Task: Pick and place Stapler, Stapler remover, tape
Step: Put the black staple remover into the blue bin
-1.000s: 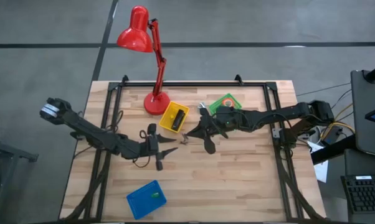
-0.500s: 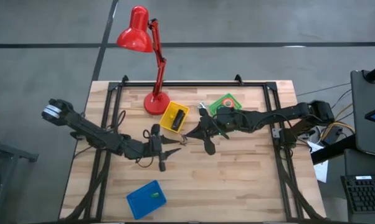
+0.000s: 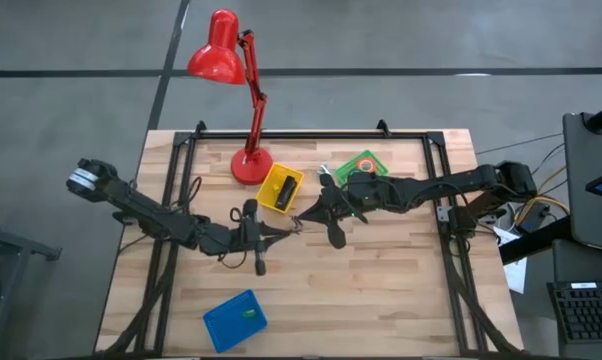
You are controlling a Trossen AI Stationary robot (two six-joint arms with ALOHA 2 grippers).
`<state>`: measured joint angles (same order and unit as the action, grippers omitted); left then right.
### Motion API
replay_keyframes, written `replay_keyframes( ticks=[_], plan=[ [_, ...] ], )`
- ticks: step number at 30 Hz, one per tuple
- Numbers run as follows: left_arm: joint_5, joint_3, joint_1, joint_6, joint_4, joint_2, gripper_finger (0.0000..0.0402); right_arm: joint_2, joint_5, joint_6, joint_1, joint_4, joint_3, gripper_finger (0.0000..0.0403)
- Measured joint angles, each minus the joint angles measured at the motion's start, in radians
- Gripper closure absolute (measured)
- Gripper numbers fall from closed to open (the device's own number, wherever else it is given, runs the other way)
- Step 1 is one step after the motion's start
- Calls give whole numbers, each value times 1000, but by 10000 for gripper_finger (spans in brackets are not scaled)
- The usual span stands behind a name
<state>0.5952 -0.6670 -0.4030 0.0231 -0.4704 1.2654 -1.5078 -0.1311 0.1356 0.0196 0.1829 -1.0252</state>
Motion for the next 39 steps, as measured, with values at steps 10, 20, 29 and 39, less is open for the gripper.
replay_keyframes(
  ticks=[10, 20, 29, 39],
  plan=[
    [-117, 0, -37, 129, 198, -94, 399, 11, -37, 1, 3, -65, 0, 389],
    [-397, 2, -151, 540, 514, -275, 401, 13, -18, 67, 2, -195, 30, 306],
    [-528, 2, -295, 1073, 695, -179, 401, -7, 165, 131, -11, -237, 121, 269],
    [-663, -27, -332, 1266, 654, -9, 383, -115, 266, 5, -37, -221, 164, 279]
  ],
)
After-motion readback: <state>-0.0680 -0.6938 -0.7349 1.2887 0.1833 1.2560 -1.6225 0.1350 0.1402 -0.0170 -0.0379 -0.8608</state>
